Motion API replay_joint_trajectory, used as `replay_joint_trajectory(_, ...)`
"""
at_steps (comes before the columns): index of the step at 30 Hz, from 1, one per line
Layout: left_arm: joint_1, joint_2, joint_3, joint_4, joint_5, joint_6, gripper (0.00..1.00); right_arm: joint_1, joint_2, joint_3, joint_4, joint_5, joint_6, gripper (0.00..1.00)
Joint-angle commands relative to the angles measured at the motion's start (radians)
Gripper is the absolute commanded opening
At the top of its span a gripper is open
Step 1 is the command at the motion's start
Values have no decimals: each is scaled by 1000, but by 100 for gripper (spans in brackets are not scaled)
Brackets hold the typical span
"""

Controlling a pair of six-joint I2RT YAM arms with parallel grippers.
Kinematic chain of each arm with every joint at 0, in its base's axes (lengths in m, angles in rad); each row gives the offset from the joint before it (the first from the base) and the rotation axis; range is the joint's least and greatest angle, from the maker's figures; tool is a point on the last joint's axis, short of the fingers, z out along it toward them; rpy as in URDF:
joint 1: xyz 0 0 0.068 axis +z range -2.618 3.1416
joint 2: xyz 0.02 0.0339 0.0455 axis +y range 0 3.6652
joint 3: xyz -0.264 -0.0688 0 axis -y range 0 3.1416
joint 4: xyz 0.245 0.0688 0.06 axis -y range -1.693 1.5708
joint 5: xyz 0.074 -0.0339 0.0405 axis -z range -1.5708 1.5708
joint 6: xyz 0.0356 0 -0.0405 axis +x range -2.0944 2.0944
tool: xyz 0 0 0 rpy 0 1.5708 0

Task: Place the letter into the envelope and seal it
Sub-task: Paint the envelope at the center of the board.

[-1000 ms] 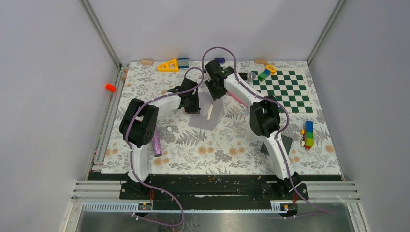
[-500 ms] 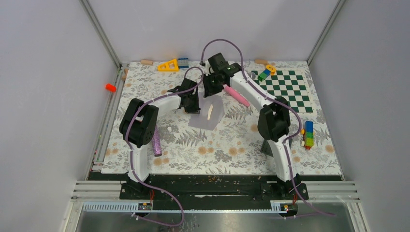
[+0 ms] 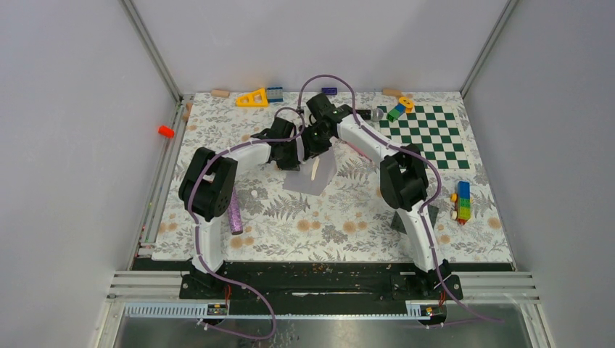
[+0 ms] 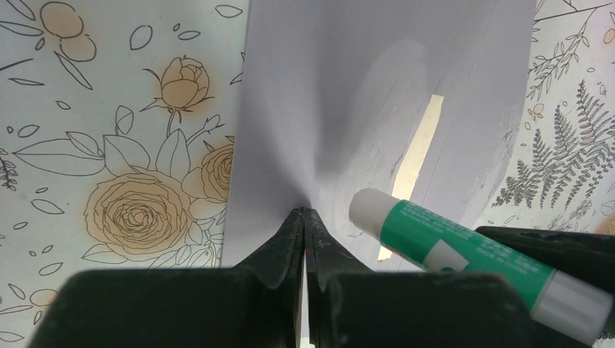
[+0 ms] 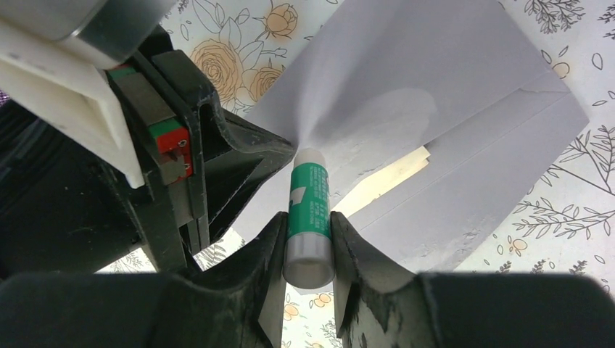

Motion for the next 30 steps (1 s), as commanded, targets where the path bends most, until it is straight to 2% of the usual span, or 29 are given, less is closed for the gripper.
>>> replay_joint_trajectory(1,-16,27,-33,-74,-40,56,0,23,39,-7,-34,51,-28,0)
replay_joint_trajectory(12,-16,27,-32,-74,-40,57,0,23,71,-8,-45,108,-50,0)
replay_joint_trajectory(23,-16,25,-35,-74,-41,58,0,21,66,22,-74,271,-111,0)
replay_joint_trajectory(30,-16,25,-35,-74,-37,58,0,9,68,68,-73,316,-111,0)
